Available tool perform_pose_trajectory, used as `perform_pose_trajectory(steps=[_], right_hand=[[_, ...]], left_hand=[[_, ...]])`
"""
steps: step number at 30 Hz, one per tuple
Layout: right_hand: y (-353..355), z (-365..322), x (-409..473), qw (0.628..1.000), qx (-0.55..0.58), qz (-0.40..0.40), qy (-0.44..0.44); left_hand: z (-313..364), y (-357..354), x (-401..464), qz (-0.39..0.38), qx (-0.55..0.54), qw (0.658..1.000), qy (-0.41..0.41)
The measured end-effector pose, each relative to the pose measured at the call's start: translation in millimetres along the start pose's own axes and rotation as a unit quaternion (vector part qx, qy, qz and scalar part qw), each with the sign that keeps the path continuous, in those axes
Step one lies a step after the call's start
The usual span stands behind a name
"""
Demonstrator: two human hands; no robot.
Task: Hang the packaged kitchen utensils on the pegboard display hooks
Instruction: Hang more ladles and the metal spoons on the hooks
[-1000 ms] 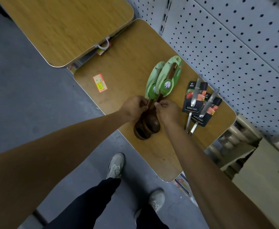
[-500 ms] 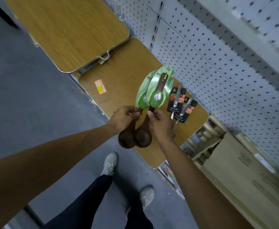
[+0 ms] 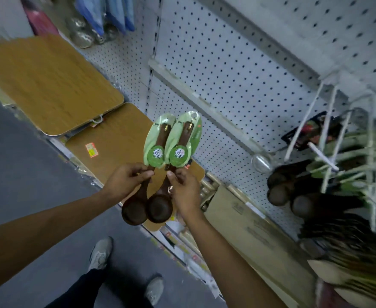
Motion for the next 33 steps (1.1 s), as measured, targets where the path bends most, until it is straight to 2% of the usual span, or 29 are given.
perform_pose_trajectory(steps=[12,33], right_hand=[[89,-46,-97,0.998,-0.015,0.041,0.039],[204,-29,-208,0.992,0.021,0.123,0.013]], left_hand=[[72,-73,-94,-0.060,0.065,0.994,-0.056],[94,-184,-165,-0.126,0.126,0.981,-0.071]])
Point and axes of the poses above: each hand's wrist, its own x-axis towards the middle knuckle, its own y-axis out of the back of the hand, z = x × y, the point moved 10 cm from there along x, towards the middle knuckle, and after that the axes turned 12 degrees about y, right-handed, at the moved point
